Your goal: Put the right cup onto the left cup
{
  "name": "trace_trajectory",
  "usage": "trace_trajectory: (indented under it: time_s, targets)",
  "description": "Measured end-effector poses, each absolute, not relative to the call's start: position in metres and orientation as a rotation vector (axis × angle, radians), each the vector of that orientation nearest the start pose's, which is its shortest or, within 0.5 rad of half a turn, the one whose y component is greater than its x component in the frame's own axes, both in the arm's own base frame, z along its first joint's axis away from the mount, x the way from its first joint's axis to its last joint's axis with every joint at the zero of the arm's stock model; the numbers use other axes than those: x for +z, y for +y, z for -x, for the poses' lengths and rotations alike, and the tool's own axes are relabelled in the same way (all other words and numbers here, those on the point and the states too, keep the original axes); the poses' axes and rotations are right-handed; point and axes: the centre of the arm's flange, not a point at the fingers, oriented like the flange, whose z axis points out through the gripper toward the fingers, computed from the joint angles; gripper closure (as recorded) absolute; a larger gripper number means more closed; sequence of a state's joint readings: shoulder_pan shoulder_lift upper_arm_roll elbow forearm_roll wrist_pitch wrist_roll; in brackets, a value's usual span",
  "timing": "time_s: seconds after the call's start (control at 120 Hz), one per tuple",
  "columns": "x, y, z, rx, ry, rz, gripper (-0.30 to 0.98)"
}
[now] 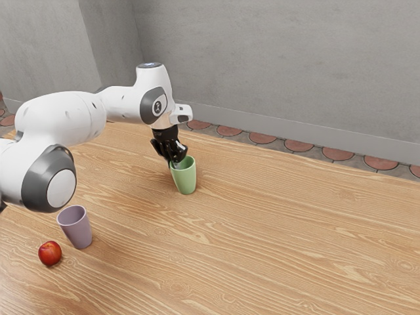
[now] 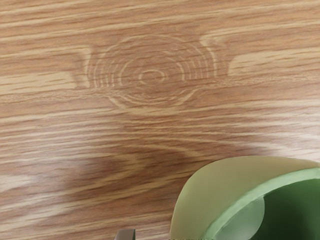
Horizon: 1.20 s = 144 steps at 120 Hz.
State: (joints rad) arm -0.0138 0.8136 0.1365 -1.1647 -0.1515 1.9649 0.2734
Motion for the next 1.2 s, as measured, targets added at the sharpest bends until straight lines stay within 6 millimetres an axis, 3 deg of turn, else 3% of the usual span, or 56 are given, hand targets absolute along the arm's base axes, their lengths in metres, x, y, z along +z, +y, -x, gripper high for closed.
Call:
trace_trajectory:
  time_s: [0.408, 0.55, 0.625, 0.758, 0.917, 1.05, 1.2]
  targets:
    - [0.314, 0.051, -0.757, -0.015, 0.209, 3.175, 0.77]
    - [0.329, 0.049, -0.757, -0.040, 0.209, 3.174, 0.78]
    - [0.348, 0.049, -0.750, -0.054, 0.204, 3.177, 0.78]
    - [0.397, 0.054, -0.712, -0.063, 0.180, 3.193, 0.78]
    - [0.440, 0.058, -0.658, -0.072, 0.164, 3.205, 0.79]
    - [0.462, 0.060, -0.612, -0.083, 0.165, 3.200, 0.79]
    - [0.472, 0.062, -0.571, -0.100, 0.175, 3.184, 0.79]
